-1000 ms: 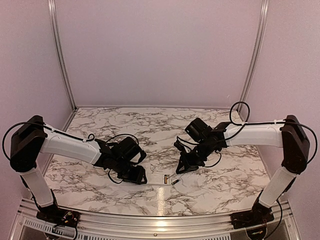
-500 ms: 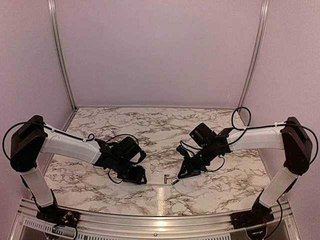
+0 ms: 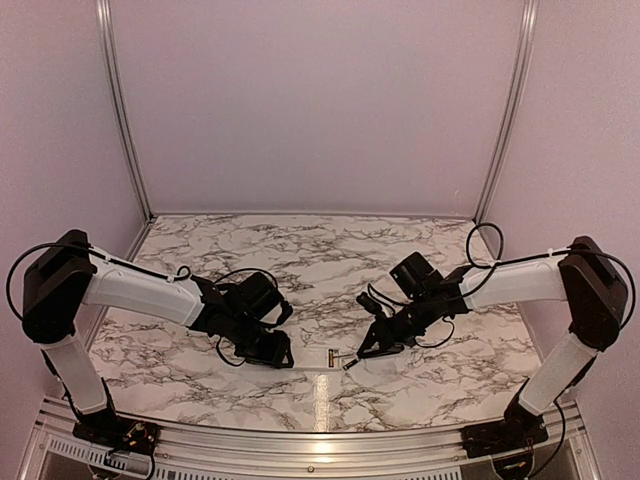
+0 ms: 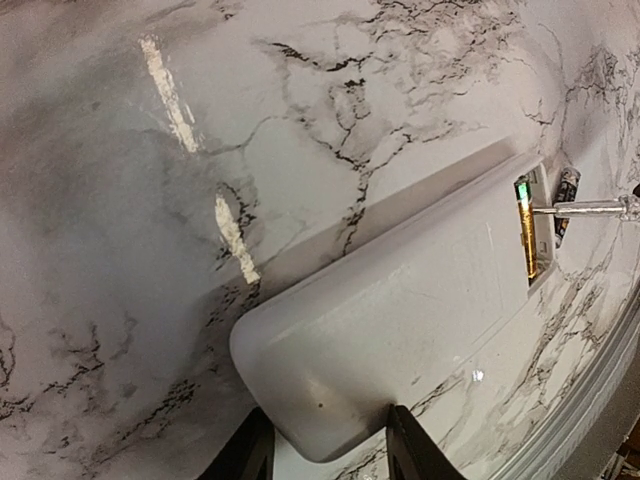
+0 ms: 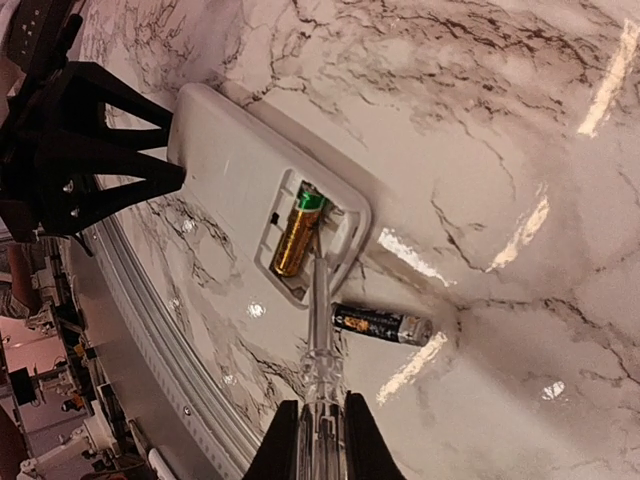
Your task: Unload the batteries from the remote control
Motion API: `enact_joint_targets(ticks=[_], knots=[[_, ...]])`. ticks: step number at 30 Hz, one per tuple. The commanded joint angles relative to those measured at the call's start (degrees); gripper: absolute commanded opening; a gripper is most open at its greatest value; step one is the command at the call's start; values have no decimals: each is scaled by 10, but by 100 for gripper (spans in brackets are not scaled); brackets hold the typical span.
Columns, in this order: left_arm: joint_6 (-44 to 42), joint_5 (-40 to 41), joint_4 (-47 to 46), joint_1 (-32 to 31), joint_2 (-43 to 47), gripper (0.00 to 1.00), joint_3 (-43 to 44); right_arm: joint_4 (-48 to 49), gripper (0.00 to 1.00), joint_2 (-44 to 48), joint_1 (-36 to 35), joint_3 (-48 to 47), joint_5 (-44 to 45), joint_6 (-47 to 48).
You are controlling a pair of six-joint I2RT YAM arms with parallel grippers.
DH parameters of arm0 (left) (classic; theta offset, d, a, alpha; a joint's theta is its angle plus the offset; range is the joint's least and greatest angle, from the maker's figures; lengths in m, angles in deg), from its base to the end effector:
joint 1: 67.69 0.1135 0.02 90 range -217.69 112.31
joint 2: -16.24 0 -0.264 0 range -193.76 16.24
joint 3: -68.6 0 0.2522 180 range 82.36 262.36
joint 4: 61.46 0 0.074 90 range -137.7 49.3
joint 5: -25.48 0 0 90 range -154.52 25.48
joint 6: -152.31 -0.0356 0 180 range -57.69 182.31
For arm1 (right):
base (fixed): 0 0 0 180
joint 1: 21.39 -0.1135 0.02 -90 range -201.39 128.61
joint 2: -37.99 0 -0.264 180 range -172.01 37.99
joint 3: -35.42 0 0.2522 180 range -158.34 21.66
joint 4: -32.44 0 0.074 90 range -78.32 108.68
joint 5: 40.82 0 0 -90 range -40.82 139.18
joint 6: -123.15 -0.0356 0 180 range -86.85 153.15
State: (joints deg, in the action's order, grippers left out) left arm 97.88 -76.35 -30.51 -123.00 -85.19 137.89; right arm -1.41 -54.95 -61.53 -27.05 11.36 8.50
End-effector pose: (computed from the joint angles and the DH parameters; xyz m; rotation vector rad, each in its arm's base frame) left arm 0.1847 -0.2797 0.1410 0.5630 2.8200 -0.6990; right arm 0.2116 0.2070 0.1572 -0.6115 2.8260 1.1858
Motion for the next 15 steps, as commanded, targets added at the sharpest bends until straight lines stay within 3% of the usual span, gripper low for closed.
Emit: enact_joint_targets(ticks=[1,15], knots=[[-12,1,6,-3,-43,39,3,53,0,-55,-9,17,-11,30],[-18,0,21,-3,-54,39,17,37,0,-77,2,20,1,44]])
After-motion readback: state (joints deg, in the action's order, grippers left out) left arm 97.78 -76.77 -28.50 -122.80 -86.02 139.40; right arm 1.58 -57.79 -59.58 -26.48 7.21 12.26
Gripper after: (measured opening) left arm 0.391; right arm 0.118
